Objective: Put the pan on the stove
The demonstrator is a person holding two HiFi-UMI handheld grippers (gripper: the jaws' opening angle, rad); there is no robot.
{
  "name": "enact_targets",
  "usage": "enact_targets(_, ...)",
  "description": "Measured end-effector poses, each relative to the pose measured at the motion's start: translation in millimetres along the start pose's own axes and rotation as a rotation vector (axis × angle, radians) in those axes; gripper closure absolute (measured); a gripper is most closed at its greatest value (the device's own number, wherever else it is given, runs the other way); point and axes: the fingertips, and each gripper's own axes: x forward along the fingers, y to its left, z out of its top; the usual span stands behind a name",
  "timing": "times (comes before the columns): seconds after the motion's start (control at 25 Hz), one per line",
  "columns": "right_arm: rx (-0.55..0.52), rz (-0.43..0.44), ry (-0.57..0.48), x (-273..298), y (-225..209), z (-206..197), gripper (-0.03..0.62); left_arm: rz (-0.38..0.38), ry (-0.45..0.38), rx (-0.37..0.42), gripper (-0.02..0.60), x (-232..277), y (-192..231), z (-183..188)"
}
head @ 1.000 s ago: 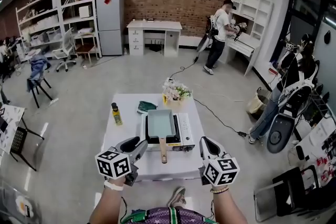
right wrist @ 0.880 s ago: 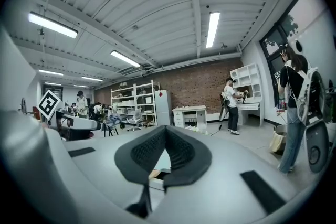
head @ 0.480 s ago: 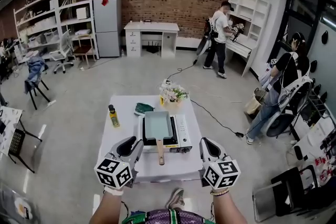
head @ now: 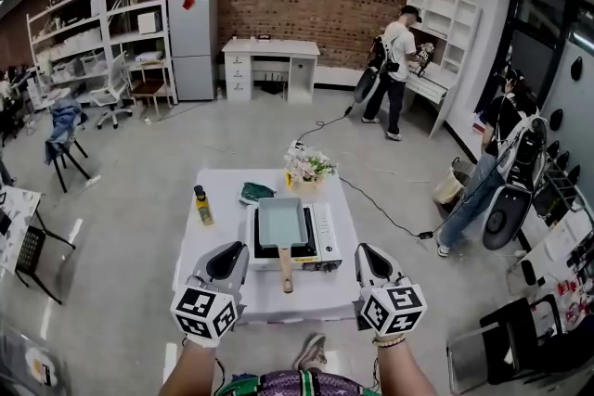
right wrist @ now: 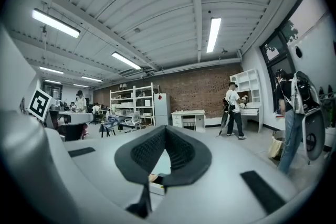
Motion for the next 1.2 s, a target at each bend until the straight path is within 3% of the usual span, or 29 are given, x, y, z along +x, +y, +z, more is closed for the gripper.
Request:
enact_targets(0.32,-0.004,-0.013,-0.028,-2,1,8,0.592,0.043,-0.030,0.032,0.563,-4,5,7)
enact_targets(0.56,0.002,-0.019,-0.051,-4,1,11,0.592,0.040,-0.035,-0.011,0.565,-6,8,7)
enact_targets(1.2,-0.025,-0.006,-0.009,4,11,5,0.594,0.034,-0.018,-0.026,0.563,-12,14,1)
